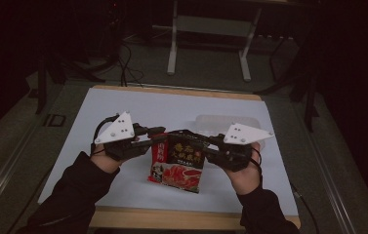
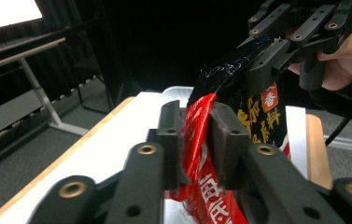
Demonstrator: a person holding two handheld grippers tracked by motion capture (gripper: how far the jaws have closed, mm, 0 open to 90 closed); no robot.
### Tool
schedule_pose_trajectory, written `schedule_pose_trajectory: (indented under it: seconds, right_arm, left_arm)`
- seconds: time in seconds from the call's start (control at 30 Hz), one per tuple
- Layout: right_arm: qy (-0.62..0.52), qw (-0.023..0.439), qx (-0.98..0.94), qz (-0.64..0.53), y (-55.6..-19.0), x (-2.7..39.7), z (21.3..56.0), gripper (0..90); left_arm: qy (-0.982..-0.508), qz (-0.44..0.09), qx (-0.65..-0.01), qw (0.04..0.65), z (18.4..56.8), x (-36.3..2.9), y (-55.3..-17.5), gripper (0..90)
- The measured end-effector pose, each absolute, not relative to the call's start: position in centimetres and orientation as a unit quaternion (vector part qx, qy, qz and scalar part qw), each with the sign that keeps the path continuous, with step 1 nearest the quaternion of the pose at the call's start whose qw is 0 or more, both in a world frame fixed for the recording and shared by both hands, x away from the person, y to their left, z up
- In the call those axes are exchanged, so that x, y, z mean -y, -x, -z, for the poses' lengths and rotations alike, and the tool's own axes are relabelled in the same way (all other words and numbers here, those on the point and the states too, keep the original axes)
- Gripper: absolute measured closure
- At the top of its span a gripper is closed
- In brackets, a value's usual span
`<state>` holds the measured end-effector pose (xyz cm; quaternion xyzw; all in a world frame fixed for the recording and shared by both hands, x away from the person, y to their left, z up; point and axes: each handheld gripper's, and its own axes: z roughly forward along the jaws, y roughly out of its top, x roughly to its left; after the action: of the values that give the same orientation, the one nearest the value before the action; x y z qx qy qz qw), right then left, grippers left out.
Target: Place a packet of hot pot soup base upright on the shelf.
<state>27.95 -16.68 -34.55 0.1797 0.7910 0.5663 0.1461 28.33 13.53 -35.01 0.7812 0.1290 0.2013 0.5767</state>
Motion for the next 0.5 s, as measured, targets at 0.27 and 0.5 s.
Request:
schedule_pose_trajectory:
  seconds: [0.27, 0.5]
  right_arm:
    - [-0.197, 0.164, -0.778, -0.573, -27.9, 17.8, 33.3, 76.4]
    - [-0.214, 0.201, -0.761, -0.578, -28.0, 19.3, 31.2, 76.4]
  left_arm:
    - [-0.771, -0.182, -0.156, 0.591, 34.8, -14.5, -28.8, 38.4]
    - [-0.767, -0.147, -0.177, 0.599, 35.5, -15.2, -29.3, 12.4]
